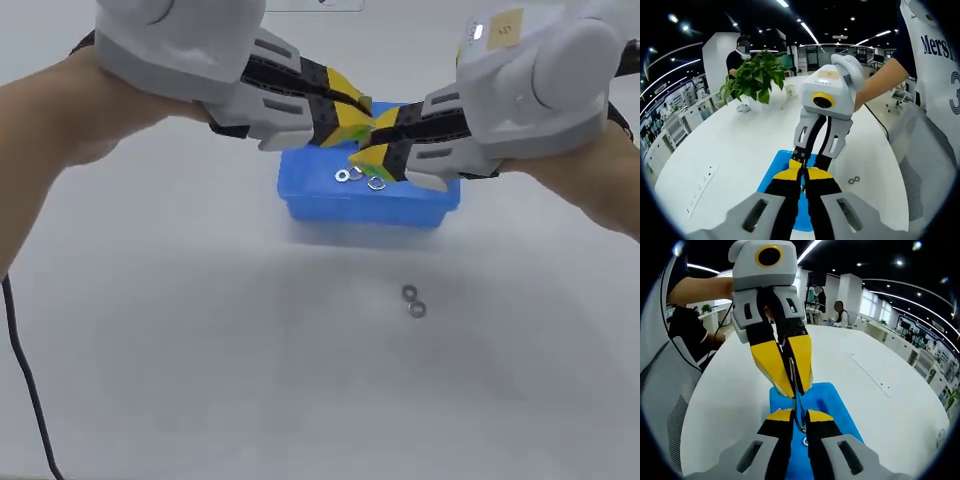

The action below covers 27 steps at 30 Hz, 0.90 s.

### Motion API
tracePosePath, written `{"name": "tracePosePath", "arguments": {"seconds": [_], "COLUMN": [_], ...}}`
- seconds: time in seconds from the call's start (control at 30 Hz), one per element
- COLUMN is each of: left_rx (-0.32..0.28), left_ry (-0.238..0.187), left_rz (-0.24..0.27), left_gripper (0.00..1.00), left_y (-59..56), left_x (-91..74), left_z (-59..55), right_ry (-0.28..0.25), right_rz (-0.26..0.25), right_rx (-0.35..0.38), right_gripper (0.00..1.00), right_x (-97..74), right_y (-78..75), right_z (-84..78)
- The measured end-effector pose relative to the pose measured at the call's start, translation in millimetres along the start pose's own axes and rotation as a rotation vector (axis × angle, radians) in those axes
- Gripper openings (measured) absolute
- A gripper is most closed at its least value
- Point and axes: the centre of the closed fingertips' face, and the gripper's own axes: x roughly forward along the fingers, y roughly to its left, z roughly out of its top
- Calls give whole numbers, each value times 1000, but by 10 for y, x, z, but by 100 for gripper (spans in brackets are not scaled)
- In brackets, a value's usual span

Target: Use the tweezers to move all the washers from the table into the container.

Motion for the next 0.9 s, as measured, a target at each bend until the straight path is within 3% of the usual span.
{"name": "tracePosePath", "arguments": {"seconds": [0.3, 0.57, 0.9], "left_rx": [-31, -49, -38], "left_ry": [12, 22, 25], "left_rz": [-8, -16, -19], "left_gripper": [7, 7, 7], "left_y": [6, -45, -67], "left_x": [126, 160, 142], "left_z": [-183, -230, -210], "right_ry": [33, 50, 52], "right_rz": [23, 38, 28], "right_rx": [26, 28, 21], "right_gripper": [10, 10, 11], "right_x": [95, 122, 89], "right_y": [13, 54, 67], "right_z": [-165, -241, -216]}}
